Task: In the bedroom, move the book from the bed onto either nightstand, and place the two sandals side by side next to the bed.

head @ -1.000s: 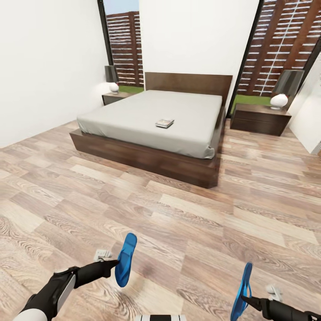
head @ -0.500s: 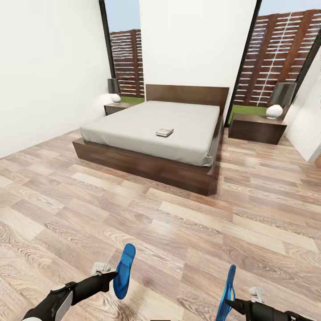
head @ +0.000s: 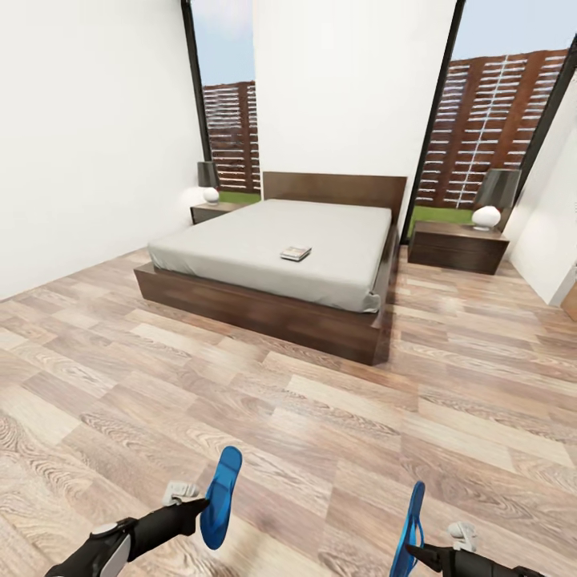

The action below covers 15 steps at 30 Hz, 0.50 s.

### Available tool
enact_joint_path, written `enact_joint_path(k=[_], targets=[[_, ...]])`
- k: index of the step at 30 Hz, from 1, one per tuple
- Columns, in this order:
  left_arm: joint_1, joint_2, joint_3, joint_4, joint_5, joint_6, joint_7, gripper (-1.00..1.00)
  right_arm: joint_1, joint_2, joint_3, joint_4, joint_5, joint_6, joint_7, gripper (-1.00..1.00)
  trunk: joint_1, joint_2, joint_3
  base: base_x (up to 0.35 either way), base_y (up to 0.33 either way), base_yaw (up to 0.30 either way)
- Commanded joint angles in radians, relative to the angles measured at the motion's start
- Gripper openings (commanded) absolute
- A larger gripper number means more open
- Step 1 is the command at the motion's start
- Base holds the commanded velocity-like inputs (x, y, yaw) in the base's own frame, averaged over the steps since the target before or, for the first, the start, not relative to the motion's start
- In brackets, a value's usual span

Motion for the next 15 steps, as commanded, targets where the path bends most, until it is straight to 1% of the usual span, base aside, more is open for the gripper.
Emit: enact_joint_path(k=[1, 3, 5, 10, 15], targets=[[-0.001, -0.002, 0.0, 0.003, 0.003, -0.004, 0.017, -1.0, -0.001, 0.001, -0.008, 0.003, 0.005, 0.001, 0.002, -1.0, -0.001, 0.0, 0.003, 0.0, 0.0, 0.0], [-0.001, -0.013, 0.0, 0.013, 0.003, -0.009, 0.051, -1.0, 0.0, 0.001, -0.008, 0.008, 0.006, 0.001, 0.0, -1.0, -0.002, 0.0, 0.011, 0.0, 0.0, 0.0], [-0.001, -0.021, -0.001, 0.025, 0.002, -0.02, 0.071, -1.0, 0.0, 0.0, -0.008, 0.012, 0.006, 0.001, -0.018, -1.0, -0.002, 0.001, 0.019, 0.0, 0.0, 0.0], [-0.001, -0.026, -0.001, 0.033, 0.002, -0.045, 0.083, -1.0, 0.0, 0.001, -0.008, 0.015, 0.006, 0.001, -0.054, -1.0, -0.005, 0.002, 0.038, 0.0, 0.0, 0.0], [-0.001, -0.03, -0.002, 0.034, 0.001, -0.049, 0.086, -1.0, 0.0, 0.0, -0.008, 0.015, 0.005, 0.001, -0.06, -1.0, -0.024, 0.037, 0.054, 0.0, 0.0, 0.0]])
